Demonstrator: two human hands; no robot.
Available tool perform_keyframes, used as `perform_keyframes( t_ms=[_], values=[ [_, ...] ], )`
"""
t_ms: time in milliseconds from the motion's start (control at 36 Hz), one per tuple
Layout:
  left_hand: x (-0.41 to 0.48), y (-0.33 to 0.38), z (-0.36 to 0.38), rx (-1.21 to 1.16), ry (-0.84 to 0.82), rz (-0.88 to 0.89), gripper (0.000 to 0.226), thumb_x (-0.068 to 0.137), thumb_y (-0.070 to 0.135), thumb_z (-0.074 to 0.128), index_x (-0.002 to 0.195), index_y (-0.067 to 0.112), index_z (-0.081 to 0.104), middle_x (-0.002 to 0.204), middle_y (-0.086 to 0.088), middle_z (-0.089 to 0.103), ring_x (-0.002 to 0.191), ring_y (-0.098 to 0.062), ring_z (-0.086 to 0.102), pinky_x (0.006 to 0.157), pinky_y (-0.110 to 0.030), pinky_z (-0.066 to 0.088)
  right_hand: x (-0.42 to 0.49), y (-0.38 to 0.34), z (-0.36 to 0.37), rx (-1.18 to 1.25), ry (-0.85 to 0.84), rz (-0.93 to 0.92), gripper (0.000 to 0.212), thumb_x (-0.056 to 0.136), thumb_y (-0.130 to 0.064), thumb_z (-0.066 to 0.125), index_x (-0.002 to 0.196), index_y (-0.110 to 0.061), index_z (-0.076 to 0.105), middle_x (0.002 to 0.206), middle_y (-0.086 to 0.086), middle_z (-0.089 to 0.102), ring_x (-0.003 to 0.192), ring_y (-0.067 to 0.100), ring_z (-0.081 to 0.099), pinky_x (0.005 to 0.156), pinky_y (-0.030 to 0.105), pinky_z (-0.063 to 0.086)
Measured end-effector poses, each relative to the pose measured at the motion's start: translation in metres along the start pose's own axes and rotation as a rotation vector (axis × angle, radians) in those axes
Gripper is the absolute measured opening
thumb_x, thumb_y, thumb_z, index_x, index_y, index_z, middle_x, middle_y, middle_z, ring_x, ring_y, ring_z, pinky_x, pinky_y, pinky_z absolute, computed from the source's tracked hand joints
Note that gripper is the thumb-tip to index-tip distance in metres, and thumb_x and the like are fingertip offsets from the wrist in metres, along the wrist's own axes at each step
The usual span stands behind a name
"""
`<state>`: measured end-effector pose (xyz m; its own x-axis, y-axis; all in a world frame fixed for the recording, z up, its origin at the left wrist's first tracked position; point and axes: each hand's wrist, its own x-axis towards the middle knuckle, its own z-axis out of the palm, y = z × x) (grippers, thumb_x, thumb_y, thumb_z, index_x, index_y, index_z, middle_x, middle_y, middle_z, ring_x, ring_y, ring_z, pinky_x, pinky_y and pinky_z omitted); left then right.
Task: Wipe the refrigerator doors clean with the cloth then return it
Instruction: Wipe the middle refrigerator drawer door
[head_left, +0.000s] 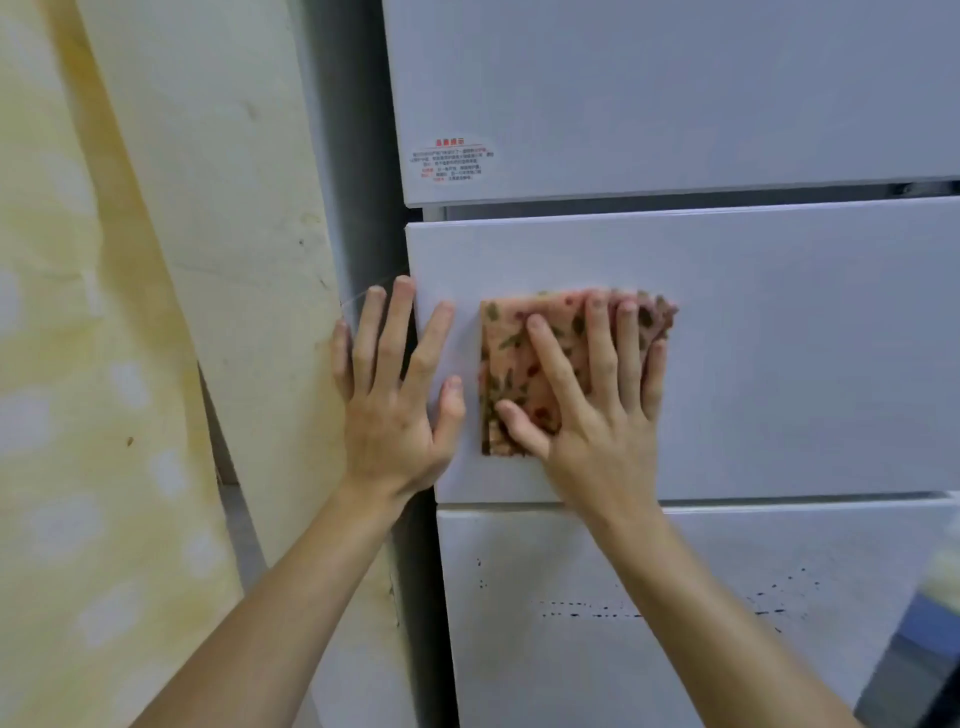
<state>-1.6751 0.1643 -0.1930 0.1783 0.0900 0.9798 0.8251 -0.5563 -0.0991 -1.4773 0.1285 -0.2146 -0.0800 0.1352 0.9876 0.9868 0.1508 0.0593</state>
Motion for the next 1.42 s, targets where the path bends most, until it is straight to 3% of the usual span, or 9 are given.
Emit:
perform_keyframes(
  t_ms=[111,194,278,500,583,861,1056,1222,1417],
  values=[
    [0.000,0.008,0.006,0.026,-0.008,-0.012,0.059,0.102,0.036,0.050,0.158,0.018,0.041,0.167,-0.020,0.030,0.158,-0.036,0.025,0.124,-0.067,0.020,0.073,0.018,-0.007,-0.008,0.089,0.072,0.071,0.102,-0.066,0.049,0.162,-0.029,0.038,0.169,0.019,0.026,0.159,0.039,0.021,0.130,0.056,0.011],
    [-0.001,0.011,0.010,0.044,0.010,-0.025,0.060,0.100,0.036,0.053,0.157,0.018,0.041,0.166,-0.022,0.031,0.156,-0.038,0.028,0.121,-0.070,0.024,0.075,0.018,-0.006,-0.029,0.111,0.099,0.071,0.103,-0.064,0.050,0.162,-0.026,0.038,0.169,0.021,0.027,0.158,0.040,0.021,0.130,0.057,0.010],
    [-0.002,0.012,0.014,0.053,0.054,-0.002,0.058,0.101,0.037,0.053,0.156,0.021,0.043,0.166,-0.019,0.033,0.155,-0.039,0.028,0.121,-0.069,0.025,0.038,0.012,-0.003,-0.018,0.104,0.127,0.073,0.102,-0.062,0.055,0.163,-0.026,0.037,0.169,0.021,0.026,0.159,0.040,0.018,0.129,0.060,0.013],
    [-0.006,0.022,0.022,0.026,0.049,0.060,0.055,0.102,0.034,0.046,0.155,0.019,0.045,0.166,-0.014,0.033,0.160,-0.035,0.018,0.127,-0.057,0.017,-0.111,0.028,-0.005,-0.017,-0.129,0.015,0.075,0.095,-0.064,0.062,0.159,-0.033,0.036,0.176,0.009,0.007,0.162,0.032,0.010,0.129,0.058,0.012],
    [-0.006,0.028,0.023,0.006,0.047,0.046,0.055,0.099,0.031,0.048,0.153,0.018,0.047,0.165,-0.015,0.034,0.158,-0.041,0.020,0.127,-0.058,0.017,-0.090,0.036,-0.008,-0.014,-0.115,-0.002,0.078,0.096,-0.069,0.058,0.162,-0.035,0.032,0.175,0.012,0.009,0.162,0.033,0.010,0.130,0.056,0.009],
    [0.012,0.052,0.023,-0.031,0.084,0.062,0.061,0.089,0.010,0.060,0.149,0.012,0.054,0.163,-0.017,0.041,0.157,-0.036,0.029,0.129,-0.055,0.018,0.061,0.050,-0.018,-0.031,0.064,0.119,0.074,0.101,-0.067,0.051,0.162,-0.026,0.038,0.168,0.026,0.023,0.158,0.043,0.019,0.130,0.056,0.007],
    [0.018,0.068,0.027,-0.057,0.110,0.092,0.049,0.092,0.008,0.054,0.140,0.011,0.063,0.159,-0.016,0.048,0.154,-0.036,0.036,0.128,-0.053,0.022,-0.001,0.041,-0.009,0.011,0.042,0.130,0.056,0.110,-0.043,0.047,0.163,-0.027,0.035,0.170,0.024,0.019,0.159,0.044,0.013,0.128,0.060,0.013],
    [0.015,0.075,0.036,-0.079,0.101,0.112,0.049,0.092,0.007,0.054,0.141,0.010,0.061,0.159,-0.015,0.048,0.155,-0.034,0.036,0.127,-0.053,0.023,-0.099,0.069,-0.016,0.030,-0.114,0.022,0.058,0.109,-0.045,0.041,0.164,-0.037,0.026,0.176,0.009,0.005,0.162,0.034,0.009,0.131,0.053,0.007],
    [0.014,0.081,0.044,-0.007,0.130,0.088,0.046,0.097,0.018,0.055,0.143,0.018,0.057,0.161,-0.013,0.046,0.155,-0.032,0.035,0.127,-0.052,0.022,-0.048,0.086,-0.022,0.038,-0.051,0.040,0.057,0.108,-0.043,0.043,0.163,-0.033,0.031,0.172,0.016,0.015,0.161,0.037,0.012,0.130,0.055,0.010]
  ],
)
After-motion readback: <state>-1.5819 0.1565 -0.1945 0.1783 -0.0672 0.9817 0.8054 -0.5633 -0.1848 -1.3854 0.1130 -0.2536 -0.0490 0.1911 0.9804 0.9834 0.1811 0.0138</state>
